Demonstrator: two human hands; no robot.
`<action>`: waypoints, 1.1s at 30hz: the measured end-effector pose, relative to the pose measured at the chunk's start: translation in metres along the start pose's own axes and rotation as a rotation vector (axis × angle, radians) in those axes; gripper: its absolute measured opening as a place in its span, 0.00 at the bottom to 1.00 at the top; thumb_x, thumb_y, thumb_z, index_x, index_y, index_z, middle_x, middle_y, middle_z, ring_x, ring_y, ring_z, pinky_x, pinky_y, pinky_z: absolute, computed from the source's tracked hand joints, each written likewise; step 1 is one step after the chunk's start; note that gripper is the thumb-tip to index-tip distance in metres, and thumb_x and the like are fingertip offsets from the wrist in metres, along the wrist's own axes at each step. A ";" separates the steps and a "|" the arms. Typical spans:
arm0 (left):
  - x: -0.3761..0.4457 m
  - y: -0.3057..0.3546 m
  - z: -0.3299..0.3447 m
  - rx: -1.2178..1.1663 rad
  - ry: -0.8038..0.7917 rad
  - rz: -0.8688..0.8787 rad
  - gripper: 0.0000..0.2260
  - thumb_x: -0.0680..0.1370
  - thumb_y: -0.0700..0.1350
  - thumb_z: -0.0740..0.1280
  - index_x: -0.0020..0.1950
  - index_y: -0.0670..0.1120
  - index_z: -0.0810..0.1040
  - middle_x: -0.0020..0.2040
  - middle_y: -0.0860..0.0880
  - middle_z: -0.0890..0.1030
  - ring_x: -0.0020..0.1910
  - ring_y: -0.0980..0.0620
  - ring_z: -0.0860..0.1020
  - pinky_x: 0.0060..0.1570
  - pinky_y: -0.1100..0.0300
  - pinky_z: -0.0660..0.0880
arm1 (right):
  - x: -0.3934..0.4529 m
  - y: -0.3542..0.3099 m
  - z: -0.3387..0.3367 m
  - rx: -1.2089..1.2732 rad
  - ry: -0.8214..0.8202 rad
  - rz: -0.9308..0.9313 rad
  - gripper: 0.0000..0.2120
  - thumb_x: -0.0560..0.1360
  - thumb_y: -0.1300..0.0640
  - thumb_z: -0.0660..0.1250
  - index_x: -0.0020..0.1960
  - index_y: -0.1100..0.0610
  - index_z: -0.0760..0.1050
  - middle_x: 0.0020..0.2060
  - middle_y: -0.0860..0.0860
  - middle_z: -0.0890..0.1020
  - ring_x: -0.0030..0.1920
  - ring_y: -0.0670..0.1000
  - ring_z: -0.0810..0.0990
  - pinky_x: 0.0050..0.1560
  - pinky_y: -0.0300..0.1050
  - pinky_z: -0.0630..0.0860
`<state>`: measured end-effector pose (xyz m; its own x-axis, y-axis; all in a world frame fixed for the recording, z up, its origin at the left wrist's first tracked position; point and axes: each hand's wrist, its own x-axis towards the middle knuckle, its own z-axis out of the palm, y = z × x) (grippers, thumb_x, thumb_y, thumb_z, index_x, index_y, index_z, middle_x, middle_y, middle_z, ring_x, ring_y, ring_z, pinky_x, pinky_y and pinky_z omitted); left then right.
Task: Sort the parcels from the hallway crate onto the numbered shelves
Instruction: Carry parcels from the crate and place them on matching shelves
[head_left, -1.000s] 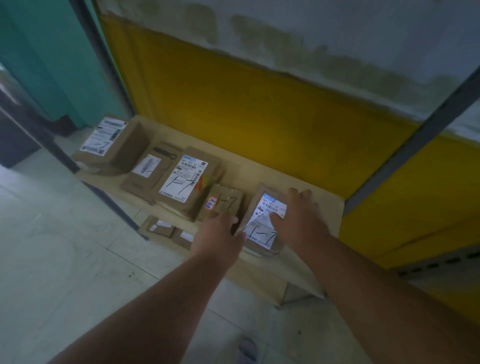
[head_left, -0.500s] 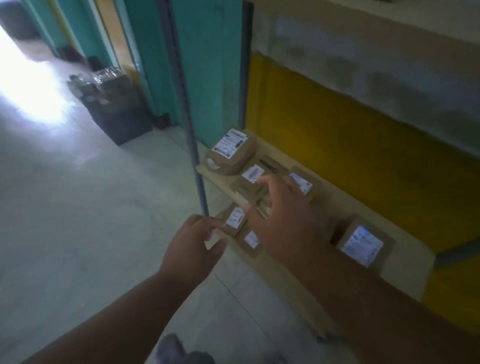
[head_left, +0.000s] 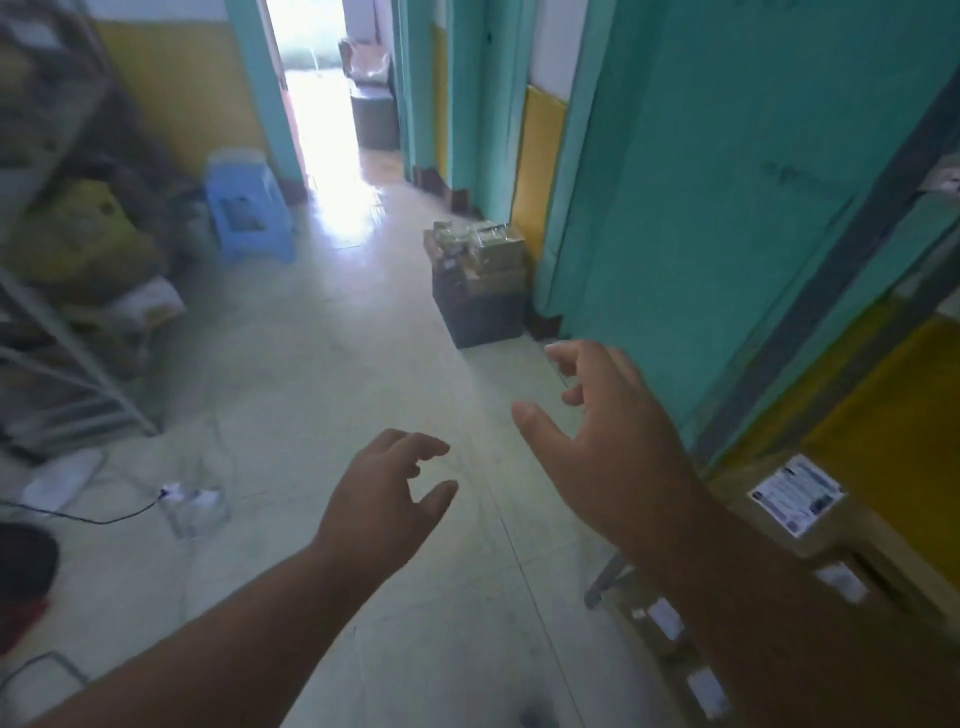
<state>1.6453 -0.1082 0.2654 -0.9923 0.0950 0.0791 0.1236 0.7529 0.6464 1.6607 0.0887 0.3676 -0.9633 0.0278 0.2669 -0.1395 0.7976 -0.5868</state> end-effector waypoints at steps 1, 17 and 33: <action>0.018 -0.009 -0.003 0.000 0.011 -0.005 0.17 0.74 0.51 0.75 0.61 0.56 0.79 0.53 0.60 0.75 0.48 0.62 0.77 0.50 0.61 0.79 | 0.021 -0.003 0.009 -0.004 -0.013 -0.017 0.24 0.76 0.45 0.68 0.69 0.50 0.70 0.61 0.47 0.74 0.57 0.47 0.75 0.51 0.37 0.67; 0.330 -0.206 -0.134 0.170 0.176 -0.345 0.19 0.75 0.55 0.72 0.65 0.56 0.77 0.62 0.54 0.76 0.60 0.52 0.76 0.57 0.58 0.74 | 0.416 -0.099 0.236 0.043 -0.295 -0.275 0.22 0.76 0.41 0.68 0.67 0.44 0.69 0.63 0.44 0.74 0.60 0.46 0.76 0.59 0.51 0.78; 0.808 -0.247 -0.118 0.102 -0.126 0.056 0.17 0.77 0.54 0.71 0.65 0.56 0.76 0.61 0.54 0.75 0.56 0.53 0.78 0.55 0.56 0.76 | 0.775 -0.010 0.295 -0.088 -0.055 0.139 0.22 0.78 0.42 0.65 0.69 0.47 0.68 0.64 0.46 0.74 0.60 0.48 0.74 0.52 0.40 0.73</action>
<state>0.8125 -0.2942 0.2589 -0.9766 0.2148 0.0133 0.1849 0.8057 0.5627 0.8481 -0.0760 0.3547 -0.9834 0.1106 0.1440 0.0144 0.8381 -0.5453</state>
